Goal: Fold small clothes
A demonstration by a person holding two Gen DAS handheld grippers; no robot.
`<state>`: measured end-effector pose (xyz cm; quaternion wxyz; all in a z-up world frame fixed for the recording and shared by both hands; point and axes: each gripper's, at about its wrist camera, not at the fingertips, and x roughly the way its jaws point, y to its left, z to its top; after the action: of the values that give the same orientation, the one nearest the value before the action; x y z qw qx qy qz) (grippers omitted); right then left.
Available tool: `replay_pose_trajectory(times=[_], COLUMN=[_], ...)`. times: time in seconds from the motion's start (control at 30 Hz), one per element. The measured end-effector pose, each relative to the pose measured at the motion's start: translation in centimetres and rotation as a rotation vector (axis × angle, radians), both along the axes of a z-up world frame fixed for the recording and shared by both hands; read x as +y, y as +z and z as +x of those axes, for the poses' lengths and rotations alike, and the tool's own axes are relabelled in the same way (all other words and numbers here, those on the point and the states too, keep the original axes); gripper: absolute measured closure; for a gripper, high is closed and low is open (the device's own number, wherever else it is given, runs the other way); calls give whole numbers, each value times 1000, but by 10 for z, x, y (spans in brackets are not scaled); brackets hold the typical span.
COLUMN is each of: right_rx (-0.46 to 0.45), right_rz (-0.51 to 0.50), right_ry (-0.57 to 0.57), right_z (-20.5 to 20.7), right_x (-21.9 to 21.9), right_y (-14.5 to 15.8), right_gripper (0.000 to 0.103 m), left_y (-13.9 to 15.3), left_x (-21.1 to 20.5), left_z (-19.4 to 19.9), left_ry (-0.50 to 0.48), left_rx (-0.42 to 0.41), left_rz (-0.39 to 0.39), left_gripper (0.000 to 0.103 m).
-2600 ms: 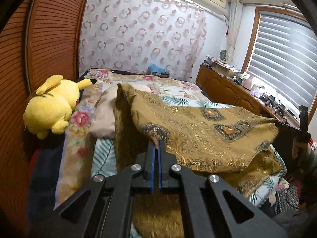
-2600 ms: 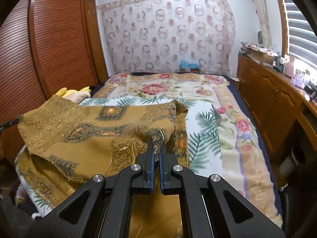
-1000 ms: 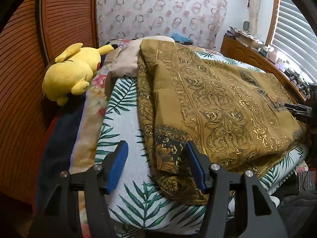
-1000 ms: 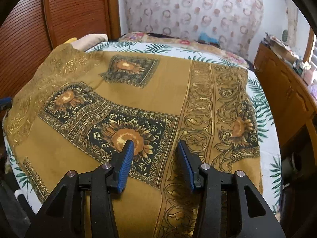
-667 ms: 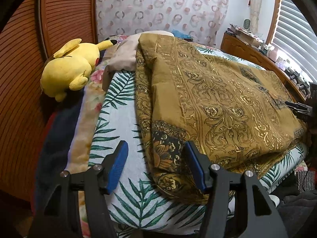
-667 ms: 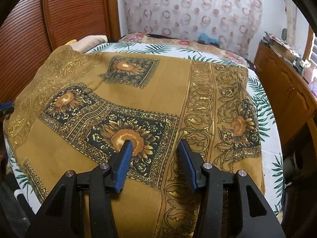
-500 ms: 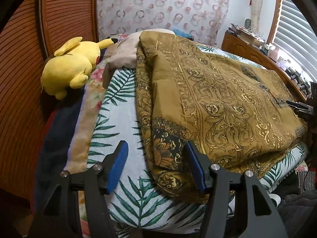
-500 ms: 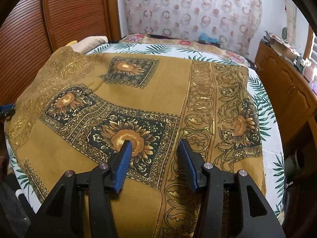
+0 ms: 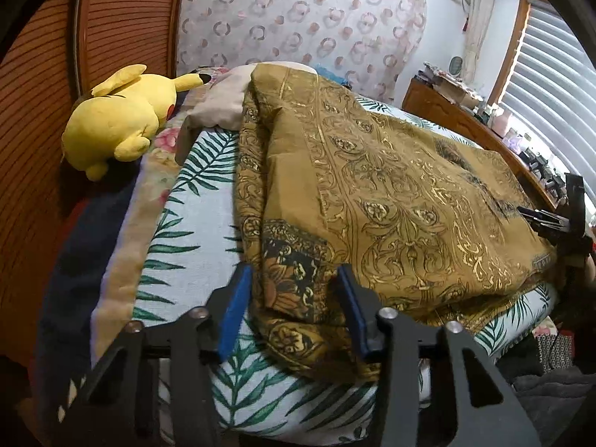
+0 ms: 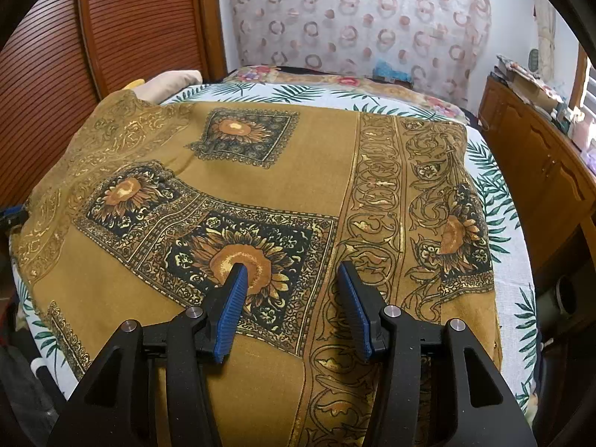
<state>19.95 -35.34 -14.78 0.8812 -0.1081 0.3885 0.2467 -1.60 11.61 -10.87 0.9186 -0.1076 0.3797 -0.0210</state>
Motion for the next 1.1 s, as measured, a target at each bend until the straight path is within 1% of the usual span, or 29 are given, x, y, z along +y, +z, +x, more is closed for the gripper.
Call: replay_pose_trajectory(times=[0.07, 0.1, 0.17, 0.2, 0.3, 0.4, 0.47, 0.6, 0.67, 0.73, 0.77, 0.9, 1.0, 1.1], right_rx=[-1, 0, 2, 2, 2, 3, 3, 0, -13, -22, -31, -85, -129, -161], right_rz=[0, 2, 6, 9, 12, 14, 16, 12, 1, -1, 2, 69, 69, 65], right_ry=[0, 0, 0, 0, -1, 0, -1, -5, -8, -12, -21, -46, -64, -80], right_z=[0, 0, 0, 0, 0, 0, 0, -1, -3, -5, -6, -21, -33, -46], right_x=[0, 0, 0, -1, -2, -2, -1, -2, -1, -3, -5, -24, -37, -50], right_y=[0, 0, 0, 0, 1, 0, 1, 0, 2, 5, 9, 36, 56, 68], right_gripper=[52, 52, 52, 52, 52, 52, 52, 52, 53, 53, 53, 53, 53, 53], left_y=[0, 0, 0, 2, 17, 38, 52, 79, 90, 101, 106, 126, 136, 145], left_x=[-1, -1, -1, -2, -4, -11, -17, -33, -42, -55, -60, -91, -116, -139], left_z=[1, 1, 2, 2, -1, -6, -6, -1, 5, 15, 20, 45, 63, 76], left_ry=[-10, -24, -34, -40, -25, -53, -69, -123, -149, -198, -213, -305, -371, -428], left_rx=[0, 3, 8, 3, -44, -115, -154, -221, -240, -258, -265, -294, -308, -321], left_rz=[4, -1, -8, -14, -20, -38, -35, -29, -16, -9, -6, -3, -1, -19], left_gripper=[81, 84, 95, 96, 98, 99, 99, 99, 99, 99, 99, 99, 99, 99])
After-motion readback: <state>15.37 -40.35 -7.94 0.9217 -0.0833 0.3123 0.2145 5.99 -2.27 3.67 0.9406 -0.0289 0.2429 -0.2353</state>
